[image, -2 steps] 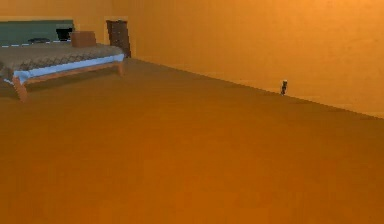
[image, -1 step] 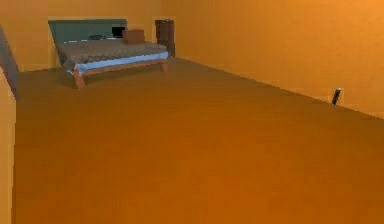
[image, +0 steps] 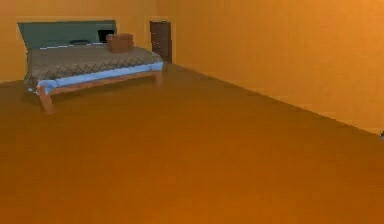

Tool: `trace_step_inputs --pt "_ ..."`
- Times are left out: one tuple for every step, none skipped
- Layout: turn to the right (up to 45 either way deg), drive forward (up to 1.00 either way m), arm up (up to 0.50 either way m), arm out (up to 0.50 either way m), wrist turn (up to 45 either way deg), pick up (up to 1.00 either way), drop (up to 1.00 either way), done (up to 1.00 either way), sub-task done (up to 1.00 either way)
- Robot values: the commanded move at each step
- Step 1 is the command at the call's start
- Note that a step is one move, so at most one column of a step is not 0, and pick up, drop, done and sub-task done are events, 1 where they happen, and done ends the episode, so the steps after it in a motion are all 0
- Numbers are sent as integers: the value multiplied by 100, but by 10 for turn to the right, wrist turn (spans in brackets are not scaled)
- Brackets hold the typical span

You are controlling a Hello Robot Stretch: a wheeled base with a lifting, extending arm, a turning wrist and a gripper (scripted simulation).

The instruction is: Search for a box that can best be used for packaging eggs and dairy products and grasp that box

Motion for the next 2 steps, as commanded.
trace_step_inputs --pt "0 100 0 0 0 0 0 0 0" --pt "0 100 0 0 0 0 0 0 0"
